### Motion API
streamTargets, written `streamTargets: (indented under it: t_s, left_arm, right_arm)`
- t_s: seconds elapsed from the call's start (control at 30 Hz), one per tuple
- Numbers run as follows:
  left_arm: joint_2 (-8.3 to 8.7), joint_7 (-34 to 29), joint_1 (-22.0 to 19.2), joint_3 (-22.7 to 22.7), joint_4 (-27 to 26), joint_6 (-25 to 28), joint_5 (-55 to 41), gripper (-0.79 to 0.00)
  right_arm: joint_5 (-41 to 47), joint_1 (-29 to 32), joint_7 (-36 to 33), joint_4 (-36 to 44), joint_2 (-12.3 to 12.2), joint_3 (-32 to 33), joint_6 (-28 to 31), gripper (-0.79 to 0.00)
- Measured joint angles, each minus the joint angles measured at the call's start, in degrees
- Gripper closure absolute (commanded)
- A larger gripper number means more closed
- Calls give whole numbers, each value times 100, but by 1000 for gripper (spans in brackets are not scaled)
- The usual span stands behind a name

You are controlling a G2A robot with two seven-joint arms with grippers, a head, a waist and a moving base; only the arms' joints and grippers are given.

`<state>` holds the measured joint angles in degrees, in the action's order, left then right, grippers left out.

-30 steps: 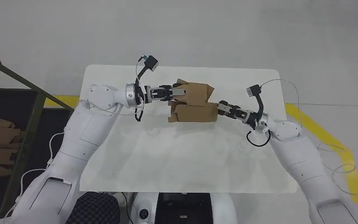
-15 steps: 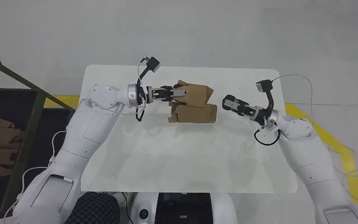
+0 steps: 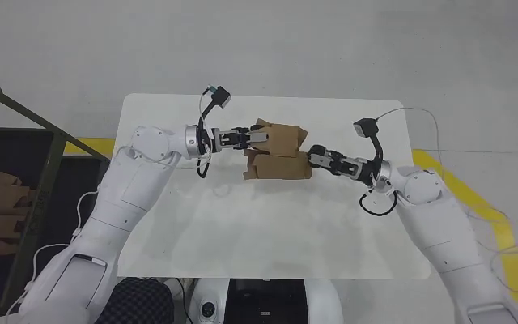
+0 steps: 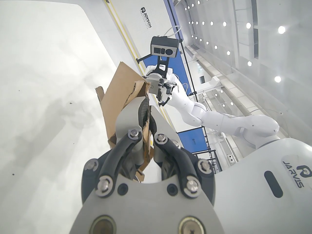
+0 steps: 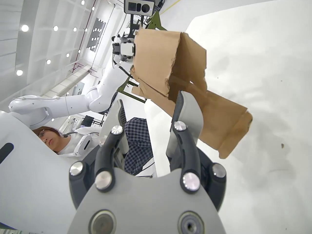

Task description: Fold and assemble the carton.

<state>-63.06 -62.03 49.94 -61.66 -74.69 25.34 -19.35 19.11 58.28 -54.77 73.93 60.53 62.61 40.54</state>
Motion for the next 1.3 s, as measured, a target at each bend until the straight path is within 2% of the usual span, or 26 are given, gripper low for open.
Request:
streamTargets:
  t_s: [0.63, 0.83, 1.3]
  left_arm:
    - [-67, -225, -26, 191, 50, -38, -398, 0]
    - [-91, -310, -97, 248, 104, -97, -464, 0]
    - [-118, -460, -148, 320, 199, -143, -484, 0]
  right_arm:
    - [215, -397, -215, -300, 147, -400, 47, -360]
    - [522, -484, -376, -369, 206, -540, 40, -354]
    - [759, -631, -588, -567, 266, -607, -34, -283]
